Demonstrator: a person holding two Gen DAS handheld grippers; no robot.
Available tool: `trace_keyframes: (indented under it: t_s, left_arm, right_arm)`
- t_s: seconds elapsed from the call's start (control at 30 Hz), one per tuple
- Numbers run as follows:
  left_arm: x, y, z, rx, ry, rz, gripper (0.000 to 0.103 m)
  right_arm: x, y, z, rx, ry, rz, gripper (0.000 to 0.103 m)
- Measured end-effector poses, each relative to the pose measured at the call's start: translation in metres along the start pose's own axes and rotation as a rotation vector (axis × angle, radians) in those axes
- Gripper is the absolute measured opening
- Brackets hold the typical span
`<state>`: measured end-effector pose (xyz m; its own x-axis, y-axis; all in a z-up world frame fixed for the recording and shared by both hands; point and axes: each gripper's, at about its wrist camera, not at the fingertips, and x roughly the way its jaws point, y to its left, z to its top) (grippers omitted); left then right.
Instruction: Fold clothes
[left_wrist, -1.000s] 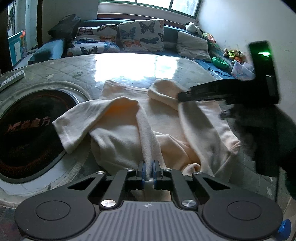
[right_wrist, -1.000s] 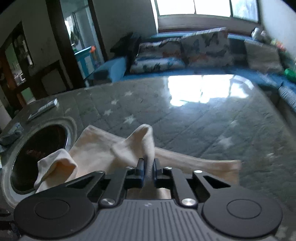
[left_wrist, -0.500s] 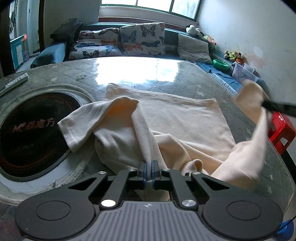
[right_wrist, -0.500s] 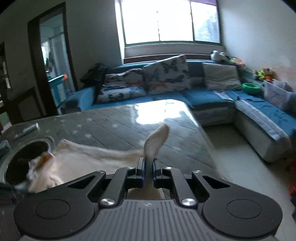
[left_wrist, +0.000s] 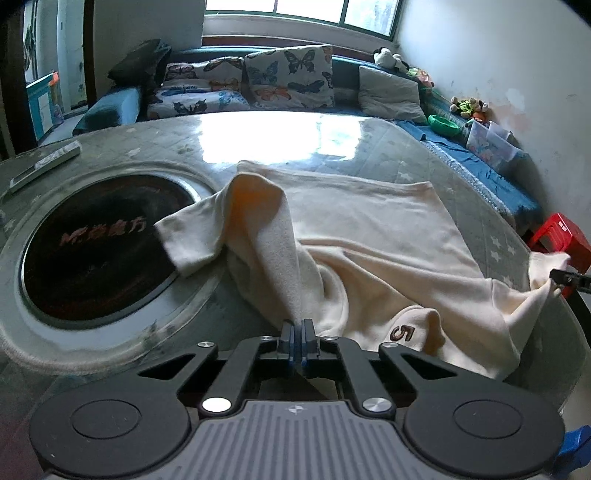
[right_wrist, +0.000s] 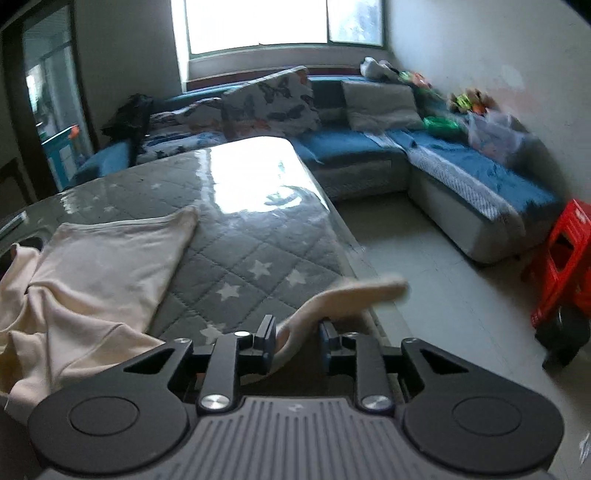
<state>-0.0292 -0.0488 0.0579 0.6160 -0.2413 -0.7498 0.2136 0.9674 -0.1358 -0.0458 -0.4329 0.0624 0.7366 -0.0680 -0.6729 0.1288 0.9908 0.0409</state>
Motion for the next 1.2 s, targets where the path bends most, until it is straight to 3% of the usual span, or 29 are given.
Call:
trace_keyframes:
  t_s: [0.2,0.33,0.37,0.53,0.6,0.83,1.07,1.2]
  left_arm:
    - [-0.009,0.008,0.001,-0.016,-0.006,-0.008,0.01]
    - [-0.009,0.015,0.01,-0.055,-0.028,0.021,0.027]
    - [-0.007,0.019,0.013,-0.071,-0.035,0.039,0.031]
    - [0.014,0.04,0.029,-0.117,-0.058,0.156,0.033]
    - [0.023,0.047,0.033,-0.112,-0.056,0.187,0.033]
    - [0.051,0.055,0.037,-0.068,-0.035,0.215,0.03]
    - [0.059,0.061,0.036,-0.074,-0.044,0.206,0.005]
    - [0.05,0.068,0.038,-0.086,-0.073,0.211,0.004]
  right_arm:
    - [-0.019,0.02,0.006,-0.078,-0.05,0.001,0.04]
    - [-0.025,0.019,0.008,-0.076,-0.06,-0.011,0.041]
    - [-0.026,0.017,0.007,-0.068,-0.061,-0.015,0.041]
    - [-0.03,0.018,0.006,-0.063,-0.058,0.015,0.043]
    - [-0.031,0.024,0.006,-0.07,-0.059,0.037,0.047]
    - [-0.029,0.055,0.008,-0.13,-0.053,0.161,0.048]
    - [-0.027,0.095,0.007,-0.228,-0.041,0.272,0.049]
    - [-0.025,0.119,0.005,-0.28,-0.018,0.345,0.049]
